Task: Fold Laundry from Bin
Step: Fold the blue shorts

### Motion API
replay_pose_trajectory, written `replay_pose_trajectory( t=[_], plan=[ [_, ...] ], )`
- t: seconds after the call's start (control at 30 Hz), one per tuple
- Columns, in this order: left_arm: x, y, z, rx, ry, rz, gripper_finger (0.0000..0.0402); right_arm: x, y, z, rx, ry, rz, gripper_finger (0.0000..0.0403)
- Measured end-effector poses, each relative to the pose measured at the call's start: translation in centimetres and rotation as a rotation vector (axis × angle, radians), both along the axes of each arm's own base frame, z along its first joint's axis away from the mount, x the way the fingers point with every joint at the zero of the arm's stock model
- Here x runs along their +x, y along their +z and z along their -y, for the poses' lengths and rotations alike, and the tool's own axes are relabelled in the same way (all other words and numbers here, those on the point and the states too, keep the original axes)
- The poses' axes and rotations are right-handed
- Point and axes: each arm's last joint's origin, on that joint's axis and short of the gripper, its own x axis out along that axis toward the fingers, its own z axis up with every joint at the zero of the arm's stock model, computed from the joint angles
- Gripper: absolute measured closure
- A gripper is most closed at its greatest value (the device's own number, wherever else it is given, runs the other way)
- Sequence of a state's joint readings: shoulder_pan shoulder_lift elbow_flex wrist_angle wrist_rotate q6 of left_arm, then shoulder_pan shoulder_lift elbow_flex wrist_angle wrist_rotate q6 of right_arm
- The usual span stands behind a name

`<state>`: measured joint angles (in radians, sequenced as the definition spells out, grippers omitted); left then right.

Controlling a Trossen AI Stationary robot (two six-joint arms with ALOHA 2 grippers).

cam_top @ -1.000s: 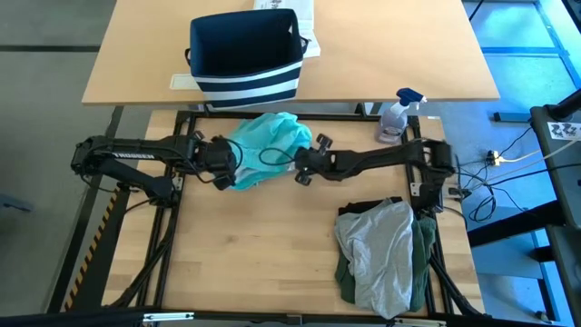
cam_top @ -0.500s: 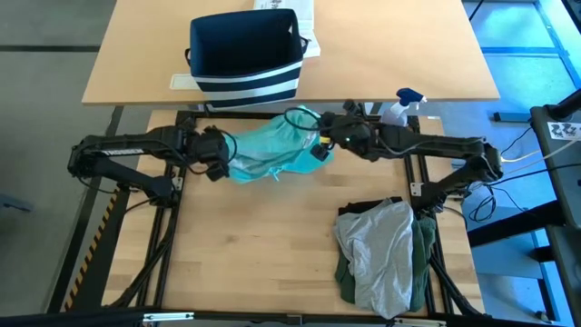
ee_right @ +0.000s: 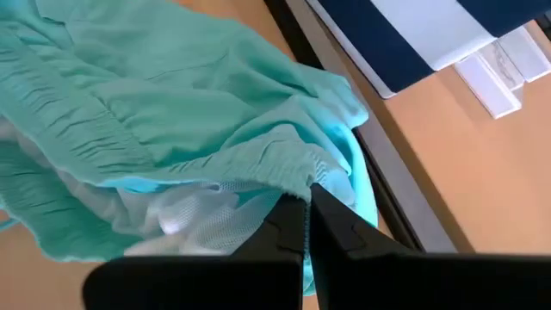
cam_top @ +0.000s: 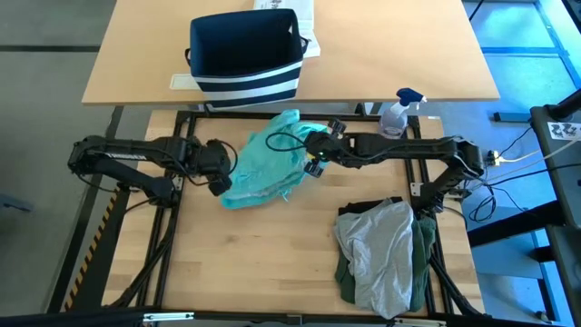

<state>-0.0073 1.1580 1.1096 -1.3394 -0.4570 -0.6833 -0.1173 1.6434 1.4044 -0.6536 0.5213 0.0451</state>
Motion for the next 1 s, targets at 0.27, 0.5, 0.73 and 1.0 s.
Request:
replay_pose_trajectory(
  t=[0.27, 0.5, 0.73, 1.0],
  plan=[
    [0.6, -5.7, 5.0, -0.103, 0.091, 0.218, 0.0187, 0.1, -0.2, 0.0, -0.012, 0.018, -0.025, 0.0403],
    [-1.5, -10.5, 9.4, -0.211, 0.203, 0.409, 0.0194, 0.1, -0.3, 0.0, -0.003, 0.053, -0.036, 0.0403],
    [-2.5, -12.1, 10.3, -0.068, 0.272, 0.436, 0.0195, 0.2, -0.3, 0.0, 0.005, 0.055, -0.027, 0.0403],
    [-1.5, -15.0, 10.2, 0.079, 0.27, 0.275, 0.0195, 0.2, -0.2, 0.0, 0.018, 0.04, -0.012, 0.0403]
  ],
)
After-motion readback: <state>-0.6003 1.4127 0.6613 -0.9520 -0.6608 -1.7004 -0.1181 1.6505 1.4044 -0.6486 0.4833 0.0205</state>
